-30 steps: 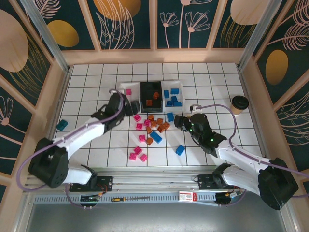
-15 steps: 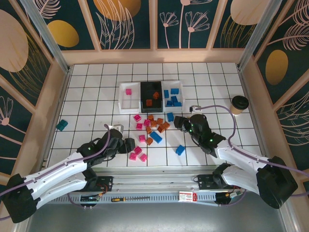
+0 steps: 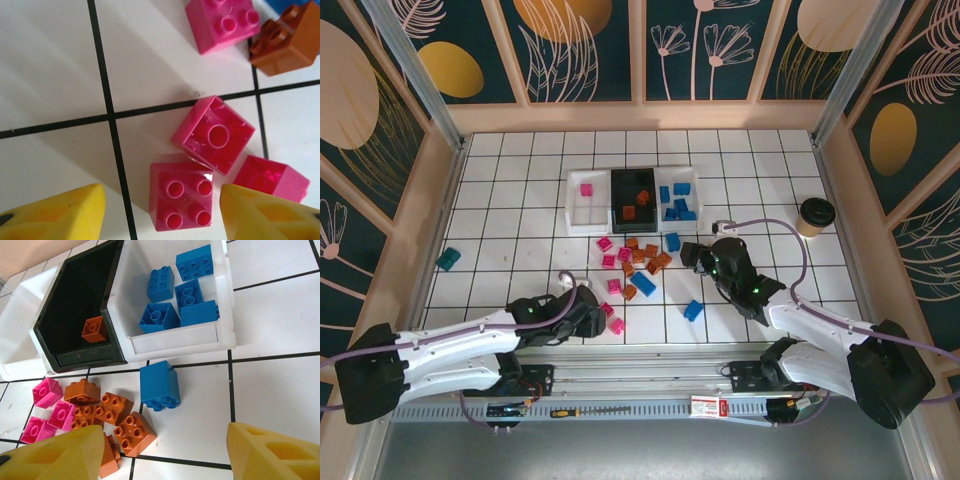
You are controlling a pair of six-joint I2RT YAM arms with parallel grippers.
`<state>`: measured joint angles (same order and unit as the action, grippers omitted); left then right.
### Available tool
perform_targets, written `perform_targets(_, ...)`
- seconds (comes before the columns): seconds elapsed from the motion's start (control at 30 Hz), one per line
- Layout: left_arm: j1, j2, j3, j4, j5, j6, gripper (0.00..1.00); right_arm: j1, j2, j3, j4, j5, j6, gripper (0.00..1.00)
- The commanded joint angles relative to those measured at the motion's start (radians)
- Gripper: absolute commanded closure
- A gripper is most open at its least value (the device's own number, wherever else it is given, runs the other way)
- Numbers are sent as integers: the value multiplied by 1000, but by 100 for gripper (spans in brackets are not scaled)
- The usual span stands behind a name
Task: Sort the legos into containers by color
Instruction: Pick up the lego from the middle-left of the table.
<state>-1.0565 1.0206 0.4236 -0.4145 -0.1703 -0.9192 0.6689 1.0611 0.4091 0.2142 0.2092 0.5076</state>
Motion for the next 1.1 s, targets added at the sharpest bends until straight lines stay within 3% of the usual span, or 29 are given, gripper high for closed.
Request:
perform_targets(0.0,-30,50,32,32,-23,-21,39,-11,-10,-7,29,27,6,34)
perform_targets(0.17,-54,131,48,70,-21,-4,39,-24,-7,-12,29,23,2,34)
perform_targets(0.33,-55,186,38,106,-17,0,50,-35,5,-26,42,10,8,34)
perform_targets(0.6,-55,147,61,85,-49,-12,65,-45,11,-26,54,7,5,34)
perform_targets(0.73,-46,102,113,34,-125,6,66,-45,16,-24,63,2,8,34)
perform_targets(0.8,-2,94,163,-4,-164,46,67,-45,19,-23,68,-1,9,34)
perform_targets(0.9,134,85,234,-1,-185,149,72,-45,23,-23,73,-4,9,34)
perform_targets(0.97,227,98,290,48,-207,218,72,-45,26,-24,77,-3,10,34)
perform_targets(1.07,354,193,381,169,-154,310,71,-46,31,-24,75,-4,17,34)
